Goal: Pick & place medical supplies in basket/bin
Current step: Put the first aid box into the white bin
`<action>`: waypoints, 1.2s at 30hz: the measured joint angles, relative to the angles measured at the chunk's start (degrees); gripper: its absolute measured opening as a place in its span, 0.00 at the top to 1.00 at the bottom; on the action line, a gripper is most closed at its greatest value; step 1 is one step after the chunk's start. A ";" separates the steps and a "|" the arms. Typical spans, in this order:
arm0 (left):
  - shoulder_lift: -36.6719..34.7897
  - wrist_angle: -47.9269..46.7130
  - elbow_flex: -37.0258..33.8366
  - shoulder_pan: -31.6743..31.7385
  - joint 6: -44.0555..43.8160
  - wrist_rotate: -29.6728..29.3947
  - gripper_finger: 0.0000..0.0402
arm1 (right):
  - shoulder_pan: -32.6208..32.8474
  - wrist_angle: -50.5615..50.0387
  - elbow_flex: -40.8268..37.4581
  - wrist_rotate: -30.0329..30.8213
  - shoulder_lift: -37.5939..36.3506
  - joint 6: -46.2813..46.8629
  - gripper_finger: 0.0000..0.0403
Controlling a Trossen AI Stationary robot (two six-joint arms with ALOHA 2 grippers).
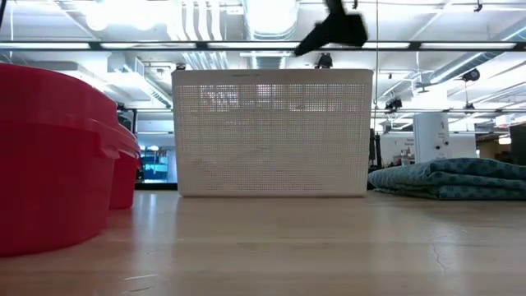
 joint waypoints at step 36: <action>-12.04 3.92 -15.22 3.17 1.72 -17.43 0.55 | -1.92 32.78 -1.70 -8.51 21.78 13.90 0.85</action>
